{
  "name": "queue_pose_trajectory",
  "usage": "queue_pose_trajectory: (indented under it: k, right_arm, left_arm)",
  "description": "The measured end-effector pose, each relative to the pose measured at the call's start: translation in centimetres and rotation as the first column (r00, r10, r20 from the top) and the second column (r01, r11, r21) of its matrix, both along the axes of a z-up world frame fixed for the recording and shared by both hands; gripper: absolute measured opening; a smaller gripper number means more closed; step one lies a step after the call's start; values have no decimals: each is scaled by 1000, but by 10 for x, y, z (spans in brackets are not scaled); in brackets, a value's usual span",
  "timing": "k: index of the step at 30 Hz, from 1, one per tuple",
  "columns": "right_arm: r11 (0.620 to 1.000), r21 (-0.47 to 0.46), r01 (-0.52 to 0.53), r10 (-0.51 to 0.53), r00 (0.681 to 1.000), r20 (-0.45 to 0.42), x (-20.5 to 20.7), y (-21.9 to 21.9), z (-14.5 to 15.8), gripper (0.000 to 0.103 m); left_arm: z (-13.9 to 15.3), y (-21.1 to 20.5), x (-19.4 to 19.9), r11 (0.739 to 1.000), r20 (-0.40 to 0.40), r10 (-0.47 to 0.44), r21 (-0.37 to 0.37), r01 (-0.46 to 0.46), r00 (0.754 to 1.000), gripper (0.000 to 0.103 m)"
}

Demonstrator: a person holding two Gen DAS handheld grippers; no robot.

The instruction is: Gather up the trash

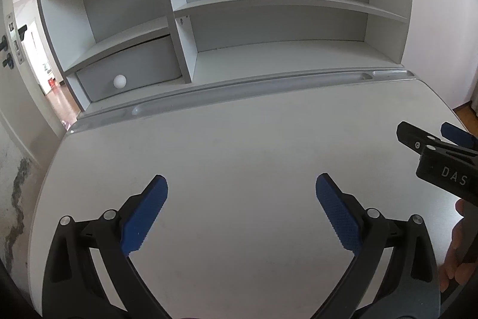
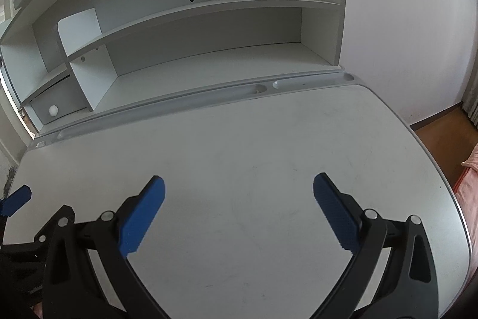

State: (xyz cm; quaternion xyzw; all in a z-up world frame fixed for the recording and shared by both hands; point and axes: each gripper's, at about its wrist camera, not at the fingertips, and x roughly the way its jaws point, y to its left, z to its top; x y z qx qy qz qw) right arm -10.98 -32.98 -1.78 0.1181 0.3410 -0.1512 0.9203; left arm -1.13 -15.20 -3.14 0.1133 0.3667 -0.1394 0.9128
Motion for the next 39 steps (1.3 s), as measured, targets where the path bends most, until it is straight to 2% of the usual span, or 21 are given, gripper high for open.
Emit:
queue_pose_trajectory:
  k: [15, 23, 25, 28, 36, 39]
  right_arm:
    - [999, -31, -12, 11, 1000, -17, 1, 5, -3, 96]
    - [998, -59, -14, 12, 1000, -27, 1, 8, -4, 96]
    - [998, -63, -12, 10, 999, -32, 2, 8, -5, 96]
    - [998, -68, -6, 3, 999, -37, 2, 8, -5, 96]
    - [998, -70, -1, -2, 999, -41, 3, 8, -6, 96]
    - [997, -75, -5, 2, 999, -45, 4, 9, -6, 96]
  left_arm:
    - [-11, 12, 8, 999, -54, 20, -36, -22, 998, 96]
    - [-16, 19, 18, 998, -139, 4, -63, -13, 990, 96]
    - [-21, 24, 21, 996, -185, 53, -58, -65, 981, 96]
    - [-24, 34, 22, 991, -190, 71, -97, -91, 979, 96]
    - [-32, 30, 24, 996, -192, 82, -19, -87, 978, 96]
    - [-31, 30, 24, 996, -192, 78, -16, -83, 978, 97]
